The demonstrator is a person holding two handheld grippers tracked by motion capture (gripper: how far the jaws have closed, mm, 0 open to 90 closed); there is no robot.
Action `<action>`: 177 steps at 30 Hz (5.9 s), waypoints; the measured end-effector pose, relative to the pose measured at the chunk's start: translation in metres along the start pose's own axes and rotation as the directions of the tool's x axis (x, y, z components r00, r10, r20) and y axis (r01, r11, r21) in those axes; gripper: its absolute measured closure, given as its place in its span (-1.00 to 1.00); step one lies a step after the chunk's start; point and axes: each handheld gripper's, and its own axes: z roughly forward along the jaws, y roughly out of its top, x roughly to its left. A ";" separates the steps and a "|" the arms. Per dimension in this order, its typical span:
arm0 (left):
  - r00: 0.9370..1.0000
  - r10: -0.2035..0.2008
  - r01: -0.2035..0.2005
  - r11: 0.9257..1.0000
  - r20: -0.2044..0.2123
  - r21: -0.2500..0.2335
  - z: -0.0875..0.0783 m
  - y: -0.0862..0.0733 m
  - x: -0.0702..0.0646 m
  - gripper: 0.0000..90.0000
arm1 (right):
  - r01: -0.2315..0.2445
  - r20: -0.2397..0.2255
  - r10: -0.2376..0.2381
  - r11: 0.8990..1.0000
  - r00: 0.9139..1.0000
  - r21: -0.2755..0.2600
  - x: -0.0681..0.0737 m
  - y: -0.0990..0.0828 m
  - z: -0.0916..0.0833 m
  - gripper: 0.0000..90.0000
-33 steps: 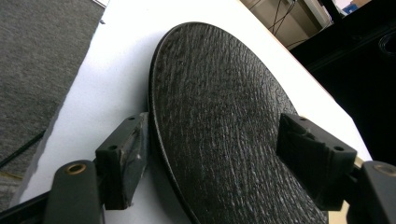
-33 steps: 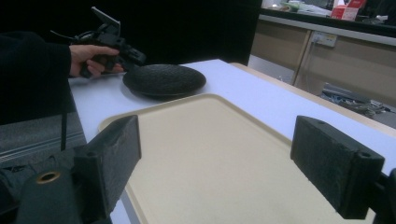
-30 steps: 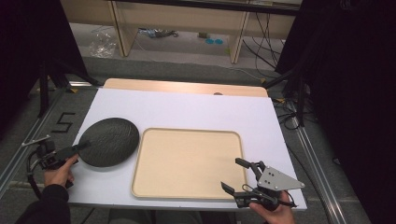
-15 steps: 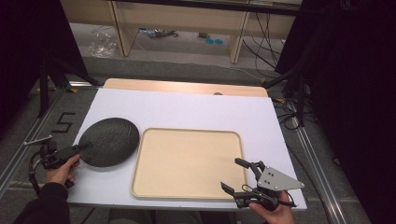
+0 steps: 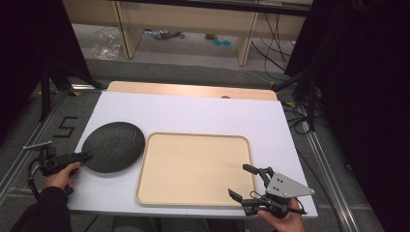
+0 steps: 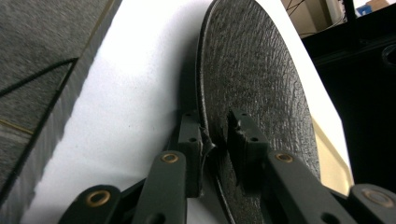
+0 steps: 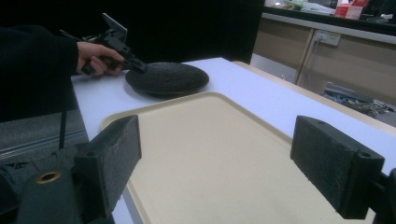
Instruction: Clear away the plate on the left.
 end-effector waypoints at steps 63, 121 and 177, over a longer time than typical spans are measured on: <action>0.969 -0.144 0.164 0.983 0.200 -0.087 -0.021 -0.004 -0.039 0.84 | -0.011 -0.006 0.011 1.000 1.000 0.009 -0.001 -0.001 0.002 -0.61; 0.961 -0.064 0.002 0.975 0.270 0.223 0.085 -0.079 -0.147 0.77 | -0.016 -0.012 0.016 1.000 1.000 0.004 -0.001 -0.002 0.002 -0.61; 0.975 0.072 -0.126 0.958 0.211 0.257 0.143 -0.112 -0.145 0.85 | -0.011 -0.001 0.011 1.000 1.000 -0.001 -0.001 -0.002 0.001 -0.61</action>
